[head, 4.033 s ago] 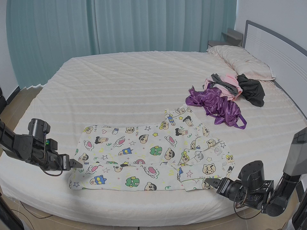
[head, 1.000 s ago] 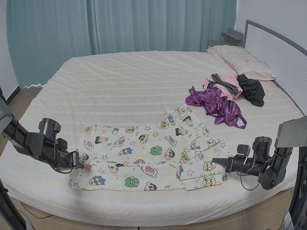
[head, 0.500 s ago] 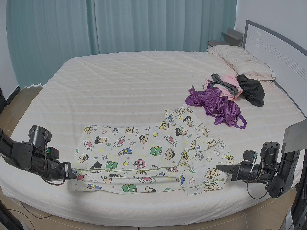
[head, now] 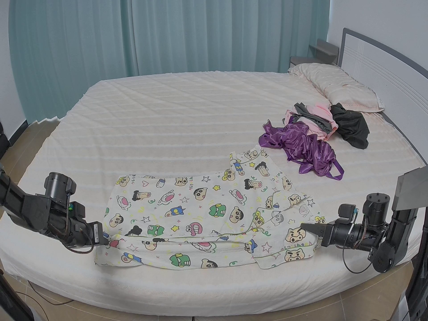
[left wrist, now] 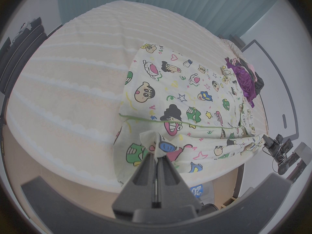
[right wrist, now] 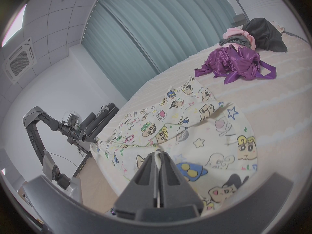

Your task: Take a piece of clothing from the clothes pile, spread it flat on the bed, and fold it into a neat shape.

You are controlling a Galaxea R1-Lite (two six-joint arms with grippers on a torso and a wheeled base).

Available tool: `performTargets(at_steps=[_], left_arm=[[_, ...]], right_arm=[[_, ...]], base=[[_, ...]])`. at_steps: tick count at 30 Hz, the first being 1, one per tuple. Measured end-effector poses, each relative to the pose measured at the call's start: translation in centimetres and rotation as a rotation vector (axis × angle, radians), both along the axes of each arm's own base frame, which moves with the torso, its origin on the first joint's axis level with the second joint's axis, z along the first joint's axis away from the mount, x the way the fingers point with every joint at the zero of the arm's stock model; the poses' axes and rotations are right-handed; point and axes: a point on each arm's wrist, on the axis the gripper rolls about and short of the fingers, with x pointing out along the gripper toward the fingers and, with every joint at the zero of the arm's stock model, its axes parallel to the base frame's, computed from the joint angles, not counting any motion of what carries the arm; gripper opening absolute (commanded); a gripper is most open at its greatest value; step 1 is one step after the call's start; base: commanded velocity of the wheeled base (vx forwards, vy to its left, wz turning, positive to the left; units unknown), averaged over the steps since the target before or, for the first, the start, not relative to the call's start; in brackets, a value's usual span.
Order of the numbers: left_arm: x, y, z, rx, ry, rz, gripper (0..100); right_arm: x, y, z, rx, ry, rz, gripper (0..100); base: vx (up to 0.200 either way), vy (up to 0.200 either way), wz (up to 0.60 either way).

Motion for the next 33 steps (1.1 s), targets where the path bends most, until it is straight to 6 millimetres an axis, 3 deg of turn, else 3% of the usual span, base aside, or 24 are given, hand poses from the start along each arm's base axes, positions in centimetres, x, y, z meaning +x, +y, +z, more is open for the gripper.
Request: performTargets(at_steps=[16,24,31,32,33], left_arm=[[6.7,0.1,-2.9,-0.044,0.006,0.074,0],[7.9,0.0,-4.8,-0.058,0.020,0.094,0],[8.5,-0.1,-5.3,-0.083,-0.017,0.130,0],[8.5,-0.1,-5.4,-0.083,-0.015,0.130,100],[8.5,-0.2,-5.5,-0.083,-0.012,0.128,100]], right_arm=[[5.2,0.5,-1.6,0.031,0.080,-0.051,0],[5.7,0.3,-2.2,0.029,0.092,-0.065,0],[6.2,0.4,-2.8,0.015,0.091,-0.095,0],[6.2,0.4,-2.8,0.015,0.093,-0.094,100],[6.3,0.4,-2.9,0.015,0.093,-0.094,100]], base=[[0.000,0.000,0.00],[0.000,0.000,0.00],[0.000,0.000,0.00],[0.000,0.000,0.00],[0.000,0.000,0.00]])
